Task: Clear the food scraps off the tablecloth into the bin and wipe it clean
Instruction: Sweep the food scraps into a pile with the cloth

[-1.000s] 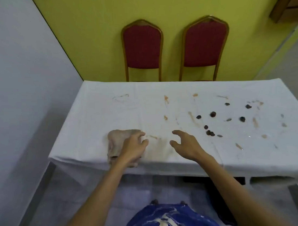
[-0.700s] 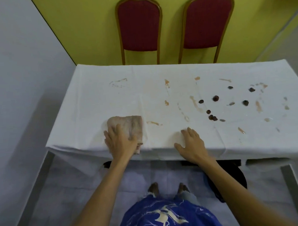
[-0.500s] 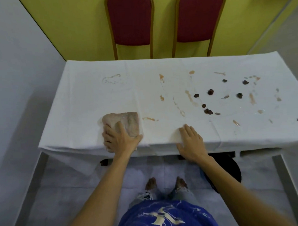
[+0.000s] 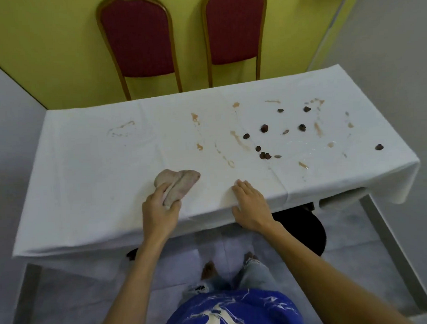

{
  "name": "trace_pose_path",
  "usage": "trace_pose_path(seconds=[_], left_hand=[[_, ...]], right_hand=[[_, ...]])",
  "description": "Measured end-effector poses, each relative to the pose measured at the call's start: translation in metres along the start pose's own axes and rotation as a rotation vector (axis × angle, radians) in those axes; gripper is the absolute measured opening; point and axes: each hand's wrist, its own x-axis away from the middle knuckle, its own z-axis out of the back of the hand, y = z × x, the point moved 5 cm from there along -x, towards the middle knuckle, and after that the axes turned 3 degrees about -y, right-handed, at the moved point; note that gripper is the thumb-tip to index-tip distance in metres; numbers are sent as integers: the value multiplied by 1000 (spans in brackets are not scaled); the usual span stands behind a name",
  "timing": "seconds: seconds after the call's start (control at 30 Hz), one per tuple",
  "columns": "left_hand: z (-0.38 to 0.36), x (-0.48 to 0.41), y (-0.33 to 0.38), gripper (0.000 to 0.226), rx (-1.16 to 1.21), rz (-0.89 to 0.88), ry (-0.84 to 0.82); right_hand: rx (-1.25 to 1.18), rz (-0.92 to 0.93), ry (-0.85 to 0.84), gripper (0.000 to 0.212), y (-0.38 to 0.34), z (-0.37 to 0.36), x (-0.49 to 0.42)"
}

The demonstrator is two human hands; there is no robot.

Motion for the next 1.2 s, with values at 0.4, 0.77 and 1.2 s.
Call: trace_pose_path(seconds=[0.4, 0.77, 1.2], left_hand=[[-145, -20, 112, 53, -16, -166, -232], [-169, -120, 159, 54, -178, -69, -22], [-250, -70, 187, 60, -101, -135, -184]], right_hand=[[-159, -197, 220, 56, 104, 53, 17], [-114, -261, 330, 50, 195, 90, -11], [-110, -445, 374, 47, 267, 86, -7]])
